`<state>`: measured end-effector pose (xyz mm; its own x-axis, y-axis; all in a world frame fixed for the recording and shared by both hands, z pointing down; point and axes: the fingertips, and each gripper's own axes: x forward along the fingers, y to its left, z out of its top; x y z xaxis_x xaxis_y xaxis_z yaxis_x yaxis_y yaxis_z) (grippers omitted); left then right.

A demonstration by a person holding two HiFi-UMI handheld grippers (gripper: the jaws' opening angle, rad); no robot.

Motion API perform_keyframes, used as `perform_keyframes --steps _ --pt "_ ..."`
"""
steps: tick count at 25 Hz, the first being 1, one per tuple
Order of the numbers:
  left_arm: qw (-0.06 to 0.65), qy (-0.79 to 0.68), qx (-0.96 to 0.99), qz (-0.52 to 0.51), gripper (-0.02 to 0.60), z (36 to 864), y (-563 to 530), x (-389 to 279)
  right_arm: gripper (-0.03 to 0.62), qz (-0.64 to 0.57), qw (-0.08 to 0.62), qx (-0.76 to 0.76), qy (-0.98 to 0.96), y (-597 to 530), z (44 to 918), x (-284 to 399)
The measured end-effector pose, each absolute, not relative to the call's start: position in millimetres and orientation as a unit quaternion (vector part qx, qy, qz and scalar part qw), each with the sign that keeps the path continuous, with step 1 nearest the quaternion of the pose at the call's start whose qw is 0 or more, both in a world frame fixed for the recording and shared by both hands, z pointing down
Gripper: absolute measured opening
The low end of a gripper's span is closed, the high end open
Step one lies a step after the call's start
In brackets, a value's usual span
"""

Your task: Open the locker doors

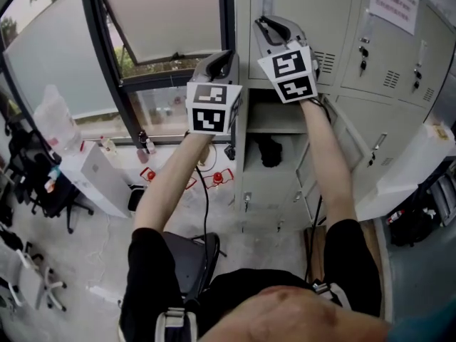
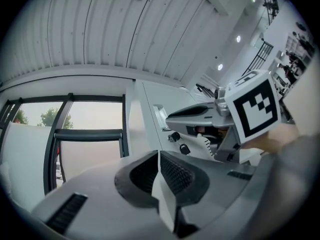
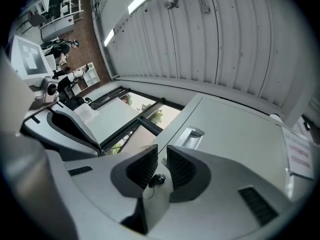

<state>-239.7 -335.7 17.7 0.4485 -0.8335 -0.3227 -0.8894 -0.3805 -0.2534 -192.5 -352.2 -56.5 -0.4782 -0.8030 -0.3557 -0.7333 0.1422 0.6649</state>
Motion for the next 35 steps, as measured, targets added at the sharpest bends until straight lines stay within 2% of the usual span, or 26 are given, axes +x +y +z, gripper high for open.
perform_keyframes --steps 6,14,21,35 --pt "0.193 0.510 -0.836 0.064 0.009 29.1 -339.9 -230.0 0.075 -0.430 0.085 0.519 -0.734 -355.0 -38.5 -182.5" --pt "0.187 0.507 -0.839 0.069 0.009 34.6 -339.3 -227.3 0.074 -0.382 0.088 0.520 -0.759 -359.5 -19.9 -180.5" --pt "0.188 0.515 -0.834 0.065 0.009 36.7 -337.7 -239.0 0.048 -0.314 0.034 0.533 -0.785 -360.1 -23.1 -175.9" --pt "0.189 0.522 -0.829 0.062 0.009 39.4 -334.7 -248.3 0.040 -0.135 -0.146 0.515 -0.834 -364.3 -25.1 -161.4"
